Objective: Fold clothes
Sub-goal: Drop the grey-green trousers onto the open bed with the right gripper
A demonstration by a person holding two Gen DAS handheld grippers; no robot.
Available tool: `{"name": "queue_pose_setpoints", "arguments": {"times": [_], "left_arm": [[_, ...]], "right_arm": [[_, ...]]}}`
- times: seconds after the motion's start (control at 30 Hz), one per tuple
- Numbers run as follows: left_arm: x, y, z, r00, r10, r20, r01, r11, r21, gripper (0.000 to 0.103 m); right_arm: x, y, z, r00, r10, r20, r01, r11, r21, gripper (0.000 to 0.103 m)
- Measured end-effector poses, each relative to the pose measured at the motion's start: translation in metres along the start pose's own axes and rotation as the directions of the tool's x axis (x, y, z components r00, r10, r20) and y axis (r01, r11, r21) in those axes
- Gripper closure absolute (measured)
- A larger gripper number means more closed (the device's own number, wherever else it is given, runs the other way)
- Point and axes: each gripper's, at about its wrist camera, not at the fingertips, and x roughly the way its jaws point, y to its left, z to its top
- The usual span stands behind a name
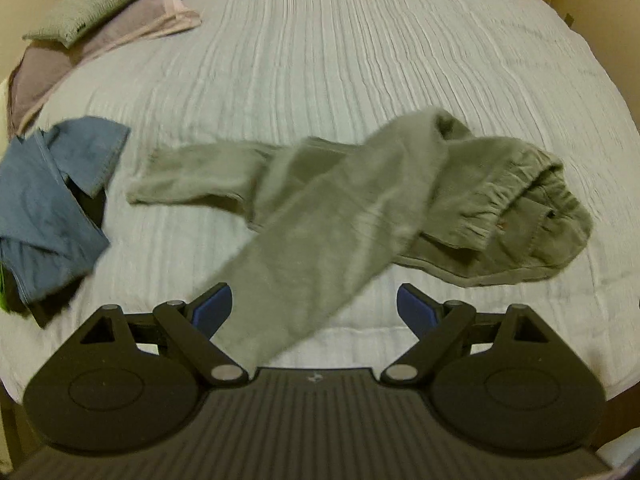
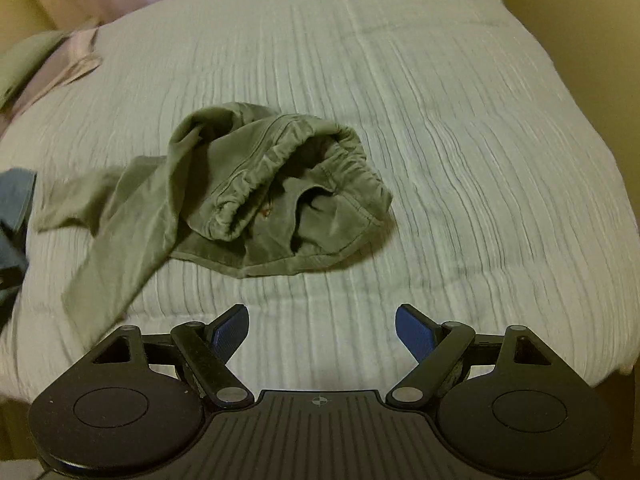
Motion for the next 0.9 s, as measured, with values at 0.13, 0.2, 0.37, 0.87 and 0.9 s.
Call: {"name": "queue_pose_setpoints", "arguments": {"times": [0.13,0.2,0.37,0.87,0.9], "left_arm": [[-0.006,-0.027,-0.004,1.000,0.013,-0.021,-0.013,1.000,-0.004,0.015],[-0.010,-0.033,-0.004,0.999,0.032,-0.017,-0.032,0.999,0.008,0.015],[-0.014,-0.030,0.003,0.997,0.082,-0.014,-0.082,0.997,0.012,0.015],[0.011,0.049,0.026,0.999,0.048,-0.002,-0.048,0.993,0.106,0.015],[0.013,0.054,0.026,0.999,0.042,-0.001,-0.041,0.993,0.113,0.015]], "right_arm": [[-0.001,-0.015,0.000,0.999,0.030,-0.009,-0.031,0.996,-0.079,0.020],[-0.002,-0.018,0.004,0.999,0.050,-0.012,-0.051,0.993,-0.105,0.020],[0.012,0.003,0.013,0.998,0.066,-0.013,-0.067,0.986,-0.153,0.020],[0.034,0.097,0.015,1.000,0.016,-0.023,-0.019,0.994,-0.111,0.020],[0.035,0.103,0.013,1.000,0.007,-0.026,-0.010,0.994,-0.105,0.020]]}}
